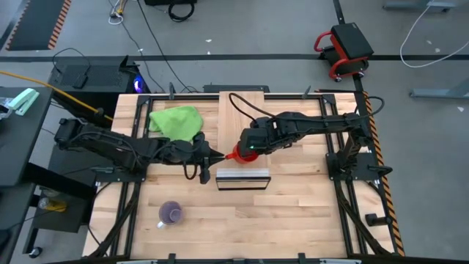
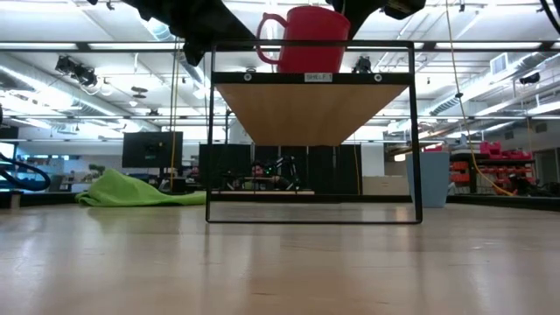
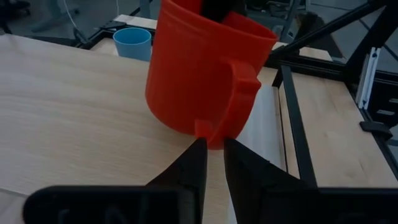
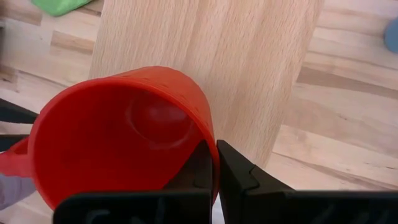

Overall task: Stack small to large cups/mugs on shelf
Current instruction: Put the red mug on the shelf, then put the blue cup on the shelf

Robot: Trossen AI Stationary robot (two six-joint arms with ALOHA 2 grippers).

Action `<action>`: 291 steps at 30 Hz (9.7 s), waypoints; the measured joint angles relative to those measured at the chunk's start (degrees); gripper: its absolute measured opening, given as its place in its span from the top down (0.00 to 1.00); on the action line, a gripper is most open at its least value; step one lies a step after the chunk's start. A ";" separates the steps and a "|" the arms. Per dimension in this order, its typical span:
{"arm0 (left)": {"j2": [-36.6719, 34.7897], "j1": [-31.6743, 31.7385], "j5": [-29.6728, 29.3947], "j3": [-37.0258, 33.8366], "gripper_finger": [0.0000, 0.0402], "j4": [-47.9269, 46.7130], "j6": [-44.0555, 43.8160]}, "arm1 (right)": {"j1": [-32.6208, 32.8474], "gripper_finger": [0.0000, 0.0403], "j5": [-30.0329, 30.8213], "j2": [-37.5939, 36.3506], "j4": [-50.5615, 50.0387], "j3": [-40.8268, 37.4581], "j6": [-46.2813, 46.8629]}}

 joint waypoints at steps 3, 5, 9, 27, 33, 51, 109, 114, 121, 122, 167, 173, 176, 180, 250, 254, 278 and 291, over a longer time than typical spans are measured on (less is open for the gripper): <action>0.00 0.00 -0.08 0.00 0.82 0.00 -0.02 | -0.01 0.98 0.01 0.00 0.13 -0.16 0.02; 0.00 -0.02 -0.11 0.00 0.82 -0.08 -0.02 | -0.17 0.98 -0.01 0.00 0.15 -0.17 0.00; -0.02 -0.05 0.33 0.00 0.80 -0.28 -0.22 | -0.20 0.98 -0.29 0.52 0.09 -0.17 -0.03; -0.02 -1.64 2.23 -0.02 0.76 -0.61 -1.12 | -0.98 0.98 -1.47 1.31 1.13 -0.22 -0.58; -0.02 -1.66 2.26 -0.02 0.76 -0.71 -1.92 | -1.01 0.98 -1.29 1.31 1.22 -0.22 -0.24; -0.04 0.72 1.09 0.00 0.75 -1.26 -4.05 | -0.47 0.88 -2.80 1.27 3.52 -0.85 -2.42; -0.02 0.76 -1.00 0.00 0.75 -7.23 -6.73 | 5.11 0.75 3.47 1.29 3.72 -1.46 -8.84; -0.02 0.76 -1.00 0.00 0.75 -7.22 -6.75 | 5.11 0.75 3.68 0.94 3.79 -1.44 -9.90; -0.02 0.76 -1.00 0.00 0.74 -7.27 -6.78 | 5.10 0.75 4.96 -1.07 4.20 -1.40 -9.79; -0.02 0.76 -1.00 0.00 0.74 -7.27 -6.78 | 5.11 0.75 4.96 -1.21 4.12 -1.40 -9.72; -1.87 1.83 -18.01 0.00 0.79 -8.59 -27.96 | -2.64 0.77 22.17 -26.94 -2.53 1.44 -40.44; -5.79 4.43 -18.16 0.00 0.81 -8.25 -28.18 | -8.18 0.77 22.43 -28.89 -2.67 1.44 -45.98; -7.44 5.18 -18.18 0.00 0.82 -8.18 -28.92 | -10.56 0.77 21.72 -28.87 -5.07 0.74 -48.05; -8.02 4.73 -18.14 0.00 0.81 -8.49 -28.86 | -15.68 0.78 16.92 -28.95 -6.93 -3.74 -49.28; -8.02 3.74 -15.67 0.00 0.82 -14.92 -27.71 | -52.83 0.77 -7.73 -23.85 15.28 -49.29 -51.87; -8.02 3.74 -15.67 0.00 0.83 -14.92 -27.71 | -52.83 0.77 -7.73 -23.85 15.34 -49.29 -51.84; -8.02 3.74 -15.68 0.00 0.81 -14.92 -27.74 | -52.65 0.77 -9.04 -23.80 19.35 -55.28 -50.09; -8.02 3.74 -15.69 0.00 0.82 -14.90 -27.74 | -52.65 0.77 -9.04 -23.78 20.81 -55.40 -49.46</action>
